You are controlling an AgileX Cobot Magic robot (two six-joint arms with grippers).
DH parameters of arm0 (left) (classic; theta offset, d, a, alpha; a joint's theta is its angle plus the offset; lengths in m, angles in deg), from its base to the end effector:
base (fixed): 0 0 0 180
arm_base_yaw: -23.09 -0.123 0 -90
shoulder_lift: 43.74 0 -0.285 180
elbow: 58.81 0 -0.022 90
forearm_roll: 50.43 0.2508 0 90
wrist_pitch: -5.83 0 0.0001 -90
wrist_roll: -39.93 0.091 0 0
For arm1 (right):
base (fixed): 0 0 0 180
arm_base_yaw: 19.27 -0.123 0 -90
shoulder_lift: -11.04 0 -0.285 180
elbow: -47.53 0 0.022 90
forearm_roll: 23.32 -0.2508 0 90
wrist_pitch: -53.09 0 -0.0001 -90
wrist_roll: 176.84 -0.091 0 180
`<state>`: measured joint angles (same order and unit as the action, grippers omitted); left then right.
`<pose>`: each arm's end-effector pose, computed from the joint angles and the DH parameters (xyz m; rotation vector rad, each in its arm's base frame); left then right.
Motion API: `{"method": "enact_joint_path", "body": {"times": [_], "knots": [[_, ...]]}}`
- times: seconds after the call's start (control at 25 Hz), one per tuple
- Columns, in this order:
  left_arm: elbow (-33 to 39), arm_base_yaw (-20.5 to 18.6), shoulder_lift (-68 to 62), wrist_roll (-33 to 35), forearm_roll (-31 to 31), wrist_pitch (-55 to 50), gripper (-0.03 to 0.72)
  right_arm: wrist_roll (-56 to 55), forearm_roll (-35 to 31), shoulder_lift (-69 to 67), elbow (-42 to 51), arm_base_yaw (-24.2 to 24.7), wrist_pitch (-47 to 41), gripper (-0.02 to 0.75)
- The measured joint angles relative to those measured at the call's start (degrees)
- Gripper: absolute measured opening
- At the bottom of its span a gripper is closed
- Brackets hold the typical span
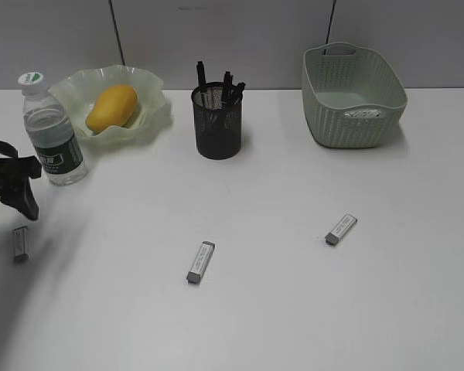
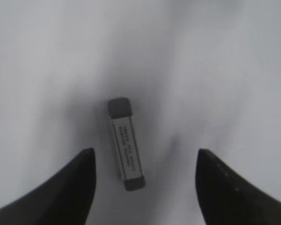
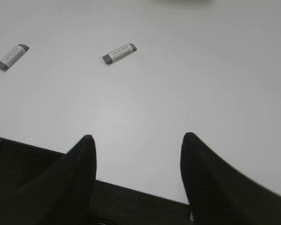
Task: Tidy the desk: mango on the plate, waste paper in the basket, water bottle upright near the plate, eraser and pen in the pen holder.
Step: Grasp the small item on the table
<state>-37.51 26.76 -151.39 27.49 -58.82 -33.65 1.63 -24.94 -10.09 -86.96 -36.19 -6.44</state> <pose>0.3126 -0.0285 0.1653 -0.3777 2.9261 -0.1946 0.0272 0.0106 0.2916 -0.2938 2.1904 0.2144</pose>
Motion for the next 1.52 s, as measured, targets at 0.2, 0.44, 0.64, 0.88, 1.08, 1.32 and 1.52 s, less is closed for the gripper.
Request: {"method": "enact_joint_path", "body": {"times": [0.2,0.44,0.64,0.88,1.08,1.32,1.52], "knots": [[-0.8,0.0,-3.7,-2.4,2.0,-0.9,0.491,0.0,0.0,0.0,0.0,0.0,0.0,0.459],[-1.3,0.0,-5.5,-3.5,2.2,2.3,0.478,0.0,0.0,0.0,0.0,0.0,0.0,0.459],[-1.3,0.0,-8.3,-3.6,2.2,2.5,0.468,0.0,0.0,0.0,0.0,0.0,0.0,0.459],[-1.4,0.0,-9.2,-3.6,2.8,2.4,0.414,0.0,0.0,0.0,0.0,0.0,0.0,0.458],[-1.9,-0.3,-9.7,-3.6,4.2,1.3,0.295,0.0,0.0,0.0,0.0,0.0,0.1,0.457],[-2.0,-0.6,-9.7,-3.6,5.0,0.7,0.198,0.0,0.0,0.0,0.0,0.0,0.1,0.456],[-2.5,-0.6,-10.0,-3.6,5.4,-1.2,0.192,0.0,0.0,0.0,0.0,0.0,0.2,0.456]]}}
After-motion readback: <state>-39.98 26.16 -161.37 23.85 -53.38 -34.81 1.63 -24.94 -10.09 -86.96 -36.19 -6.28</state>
